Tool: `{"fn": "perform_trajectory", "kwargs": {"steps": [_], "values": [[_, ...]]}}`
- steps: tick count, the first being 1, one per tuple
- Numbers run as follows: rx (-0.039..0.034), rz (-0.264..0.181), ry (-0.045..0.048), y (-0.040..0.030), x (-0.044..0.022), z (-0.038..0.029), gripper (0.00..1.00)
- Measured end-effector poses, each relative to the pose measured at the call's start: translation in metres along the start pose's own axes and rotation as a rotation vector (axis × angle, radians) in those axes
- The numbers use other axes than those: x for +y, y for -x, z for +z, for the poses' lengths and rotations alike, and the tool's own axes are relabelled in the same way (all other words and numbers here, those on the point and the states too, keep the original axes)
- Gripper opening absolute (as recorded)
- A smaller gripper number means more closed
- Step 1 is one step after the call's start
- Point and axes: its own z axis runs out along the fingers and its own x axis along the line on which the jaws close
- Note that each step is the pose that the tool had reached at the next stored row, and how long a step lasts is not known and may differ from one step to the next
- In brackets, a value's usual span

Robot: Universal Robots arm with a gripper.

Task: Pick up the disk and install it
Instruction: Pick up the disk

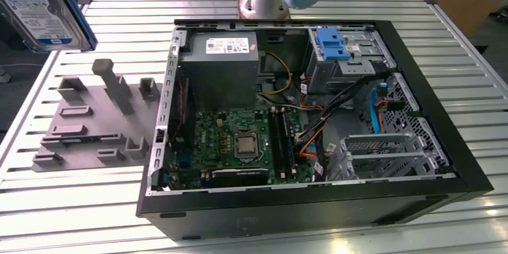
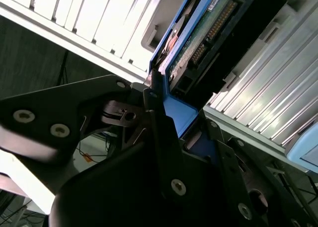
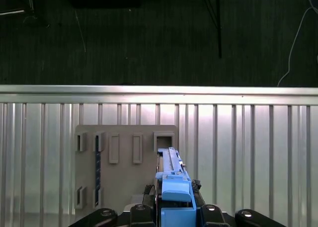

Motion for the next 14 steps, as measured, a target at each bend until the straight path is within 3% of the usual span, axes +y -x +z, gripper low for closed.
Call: {"fn": "perform_trajectory", "kwargs": {"steps": [14], "values": [[0.0,0.0,0.0,0.0003,0.0001,-0.0113,0.36]]}}
